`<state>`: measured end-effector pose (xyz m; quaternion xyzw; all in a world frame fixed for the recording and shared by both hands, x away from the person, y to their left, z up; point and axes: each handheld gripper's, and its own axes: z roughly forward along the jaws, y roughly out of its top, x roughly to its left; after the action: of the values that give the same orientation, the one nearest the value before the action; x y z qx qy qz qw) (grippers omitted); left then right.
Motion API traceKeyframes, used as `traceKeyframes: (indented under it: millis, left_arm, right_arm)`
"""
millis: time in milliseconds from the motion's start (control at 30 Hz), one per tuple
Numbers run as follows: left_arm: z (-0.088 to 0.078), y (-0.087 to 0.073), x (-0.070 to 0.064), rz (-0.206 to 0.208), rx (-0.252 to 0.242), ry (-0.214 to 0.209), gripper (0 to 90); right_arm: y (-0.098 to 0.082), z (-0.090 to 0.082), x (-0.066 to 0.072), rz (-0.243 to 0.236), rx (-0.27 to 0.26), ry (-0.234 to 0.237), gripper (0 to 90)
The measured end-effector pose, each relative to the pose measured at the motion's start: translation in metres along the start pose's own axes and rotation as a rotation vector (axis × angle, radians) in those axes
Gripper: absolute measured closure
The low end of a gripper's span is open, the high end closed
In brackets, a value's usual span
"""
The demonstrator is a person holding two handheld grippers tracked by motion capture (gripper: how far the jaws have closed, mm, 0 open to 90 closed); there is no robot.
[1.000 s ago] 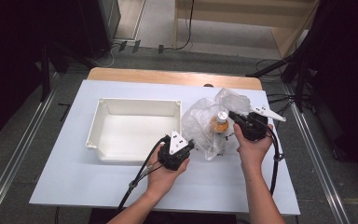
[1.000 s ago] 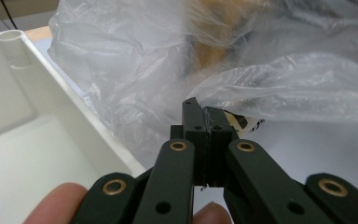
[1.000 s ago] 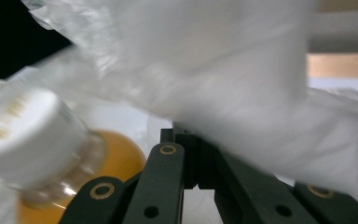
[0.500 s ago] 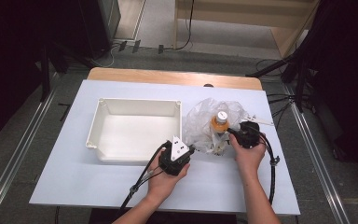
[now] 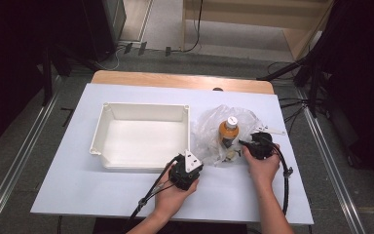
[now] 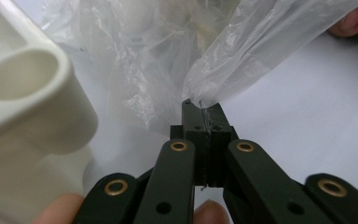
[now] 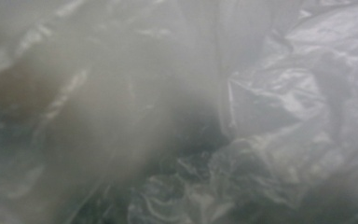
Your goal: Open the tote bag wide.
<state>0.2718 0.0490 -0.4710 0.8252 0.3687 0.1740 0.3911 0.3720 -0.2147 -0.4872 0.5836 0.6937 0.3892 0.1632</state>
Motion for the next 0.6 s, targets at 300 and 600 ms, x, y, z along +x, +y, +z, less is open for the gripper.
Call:
traceKeyframes:
  millis: [300,600]
  left_arm:
    - [0.0,-0.003,0.005,-0.029,0.015,-0.033,90.0]
    - [0.003,-0.003,0.005,-0.037,0.025,-0.025,90.0]
  right_arm:
    - [-0.007,-0.023,0.004,-0.027,-0.107,0.025,59.3]
    - [-0.021,-0.08,0.005,-0.08,-0.254,0.061,44.0]
